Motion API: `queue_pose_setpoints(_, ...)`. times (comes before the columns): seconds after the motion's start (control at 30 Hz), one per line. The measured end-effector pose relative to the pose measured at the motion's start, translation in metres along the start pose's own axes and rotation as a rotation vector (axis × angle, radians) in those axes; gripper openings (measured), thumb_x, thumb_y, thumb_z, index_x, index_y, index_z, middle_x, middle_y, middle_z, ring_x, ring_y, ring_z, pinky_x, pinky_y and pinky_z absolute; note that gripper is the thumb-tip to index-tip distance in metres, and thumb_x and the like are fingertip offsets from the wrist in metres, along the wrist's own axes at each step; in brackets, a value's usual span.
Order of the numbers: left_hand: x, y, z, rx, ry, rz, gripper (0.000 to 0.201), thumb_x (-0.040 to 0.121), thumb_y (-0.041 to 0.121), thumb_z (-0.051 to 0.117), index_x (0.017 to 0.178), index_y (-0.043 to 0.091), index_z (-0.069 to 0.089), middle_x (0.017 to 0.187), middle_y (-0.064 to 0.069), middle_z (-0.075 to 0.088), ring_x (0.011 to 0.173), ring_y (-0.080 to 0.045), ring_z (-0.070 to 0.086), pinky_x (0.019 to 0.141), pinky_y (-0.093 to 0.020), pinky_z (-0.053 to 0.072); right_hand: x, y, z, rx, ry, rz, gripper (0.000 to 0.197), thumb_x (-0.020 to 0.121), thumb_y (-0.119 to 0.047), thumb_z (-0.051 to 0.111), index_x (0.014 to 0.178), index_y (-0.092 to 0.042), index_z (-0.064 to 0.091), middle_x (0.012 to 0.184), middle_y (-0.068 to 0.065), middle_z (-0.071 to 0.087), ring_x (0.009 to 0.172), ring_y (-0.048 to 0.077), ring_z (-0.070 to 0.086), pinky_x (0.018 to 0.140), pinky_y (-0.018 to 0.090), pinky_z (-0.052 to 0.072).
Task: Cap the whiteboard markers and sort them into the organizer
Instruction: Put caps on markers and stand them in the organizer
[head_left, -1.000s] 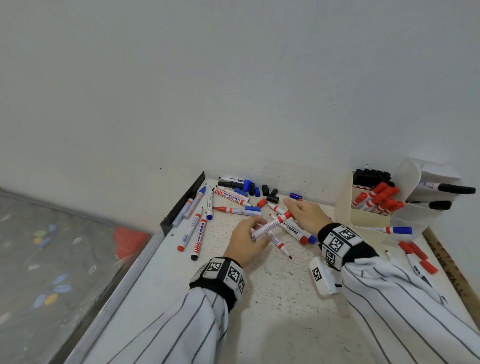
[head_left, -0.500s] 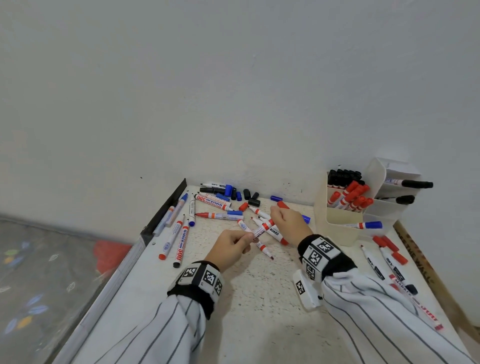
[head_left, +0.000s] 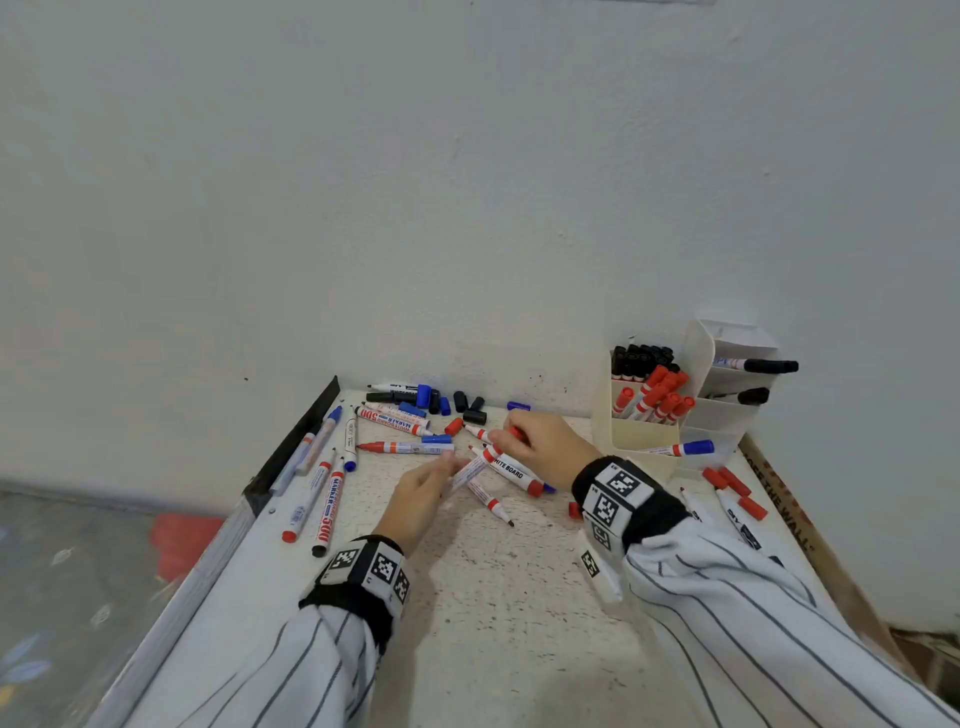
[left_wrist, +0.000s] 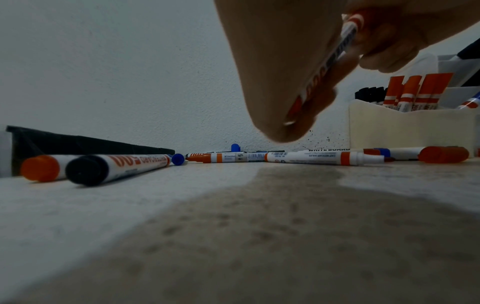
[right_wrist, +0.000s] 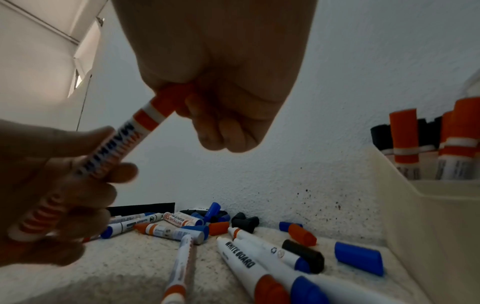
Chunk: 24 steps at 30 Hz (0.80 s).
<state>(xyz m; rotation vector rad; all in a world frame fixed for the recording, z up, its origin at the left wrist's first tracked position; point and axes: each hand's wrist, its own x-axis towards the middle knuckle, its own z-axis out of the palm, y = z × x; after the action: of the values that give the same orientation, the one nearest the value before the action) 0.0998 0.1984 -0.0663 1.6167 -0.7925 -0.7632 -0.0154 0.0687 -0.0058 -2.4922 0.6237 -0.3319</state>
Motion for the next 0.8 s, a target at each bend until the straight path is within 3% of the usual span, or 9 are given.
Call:
queue_pose_setpoints(0.03, 0.003, -0.004, -0.002, 0.094, 0.104, 0.033, 0.032, 0.099, 0.033, 0.036, 0.11, 0.019, 0.062, 0.105, 0.003, 0.059, 0.098, -0.009, 0.053, 0.087, -0.026, 0.04, 0.0, 0.001, -0.005, 0.018, 0.027, 0.011, 0.025, 0.093, -0.036, 0.047, 0.077, -0.018, 0.048, 0.066, -0.004, 0.046, 0.059, 0.011, 0.04, 0.054, 0.02, 0.032)
queue_pose_setpoints(0.1, 0.008, -0.013, -0.01, 0.495, 0.36, 0.032, 0.03, 0.096, 0.03, 0.043, 0.121, 0.023, 0.058, 0.127, -0.001, 0.051, 0.121, -0.018, 0.044, 0.104, -0.041, 0.033, -0.001, 0.004, -0.022, 0.111, 0.132, 0.057, 0.018, 0.093, -0.032, 0.05, 0.089, -0.015, 0.052, 0.077, -0.002, 0.057, 0.064, 0.012, 0.05, 0.058, 0.018, 0.04)
queue_pose_setpoints(0.13, 0.01, -0.017, -0.013, 0.697, 0.431, -0.04, 0.034, 0.094, 0.028, 0.045, 0.127, 0.025, 0.053, 0.136, -0.004, 0.044, 0.127, -0.022, 0.038, 0.108, -0.045, 0.028, -0.002, 0.006, -0.032, 0.156, 0.2, 0.082, 0.017, 0.092, -0.029, 0.051, 0.096, -0.013, 0.053, 0.085, 0.001, 0.061, 0.07, 0.014, 0.057, 0.063, 0.021, 0.046)
queue_pose_setpoints(0.2, 0.01, -0.019, -0.017, 0.905, 0.435, -0.301, 0.048, 0.092, 0.028, 0.044, 0.139, 0.023, 0.035, 0.147, -0.013, 0.026, 0.136, -0.03, 0.025, 0.111, -0.047, 0.022, -0.002, 0.013, -0.055, 0.178, 0.346, 0.127, 0.021, 0.093, -0.023, 0.05, 0.106, -0.007, 0.054, 0.094, 0.003, 0.061, 0.081, 0.017, 0.062, 0.075, 0.027, 0.053)
queue_pose_setpoints(0.27, 0.01, -0.019, -0.017, 0.959, 0.389, -0.491, 0.059, 0.091, 0.031, 0.042, 0.144, 0.019, 0.021, 0.151, -0.02, 0.012, 0.139, -0.036, 0.014, 0.113, -0.047, 0.017, -0.004, 0.024, -0.078, 0.164, 0.47, 0.173, 0.024, 0.094, -0.021, 0.049, 0.112, -0.006, 0.053, 0.097, 0.006, 0.062, 0.086, 0.019, 0.063, 0.08, 0.031, 0.053)
queue_pose_setpoints(0.37, 0.011, -0.021, -0.016, 0.972, 0.36, -0.578, 0.06, 0.09, 0.034, 0.042, 0.143, 0.017, 0.018, 0.152, -0.021, 0.01, 0.139, -0.036, 0.013, 0.112, -0.048, 0.018, -0.009, 0.04, -0.104, 0.119, 0.565, 0.259, 0.024, 0.096, -0.022, 0.044, 0.114, -0.007, 0.051, 0.1, 0.006, 0.059, 0.085, 0.017, 0.058, 0.075, 0.027, 0.047)
queue_pose_setpoints(0.47, 0.011, -0.021, -0.014, 0.991, 0.381, -0.535, 0.055, 0.09, 0.028, 0.045, 0.139, 0.015, 0.024, 0.148, -0.019, 0.018, 0.135, -0.033, 0.022, 0.108, -0.044, 0.026, -0.014, 0.053, -0.119, 0.029, 0.631, 0.329, 0.025, 0.097, -0.021, 0.042, 0.114, -0.005, 0.051, 0.099, 0.007, 0.054, 0.085, 0.017, 0.05, 0.075, 0.026, 0.039)
queue_pose_setpoints(0.63, 0.009, -0.021, -0.011, 0.978, 0.439, -0.521, 0.051, 0.09, 0.023, 0.049, 0.136, 0.011, 0.029, 0.139, -0.018, 0.029, 0.126, -0.03, 0.033, 0.102, -0.038, 0.034, -0.015, 0.067, -0.122, 0.036, 0.69, 0.374, 0.023, 0.097, -0.02, 0.042, 0.114, -0.006, 0.051, 0.104, 0.016, 0.061, 0.089, 0.026, 0.059, 0.081, 0.035, 0.049)
queue_pose_setpoints(0.8, 0.011, -0.024, -0.017, 1.045, 0.401, -0.478, 0.04, 0.092, 0.022, 0.044, 0.13, 0.016, 0.034, 0.133, -0.012, 0.04, 0.124, -0.027, 0.036, 0.1, -0.04, 0.034, -0.012, 0.068, -0.113, -0.03, 0.621, 0.357, 0.025, 0.096, -0.017, 0.044, 0.115, -0.004, 0.054, 0.11, 0.013, 0.056, 0.092, 0.019, 0.053, 0.079, 0.025, 0.041)
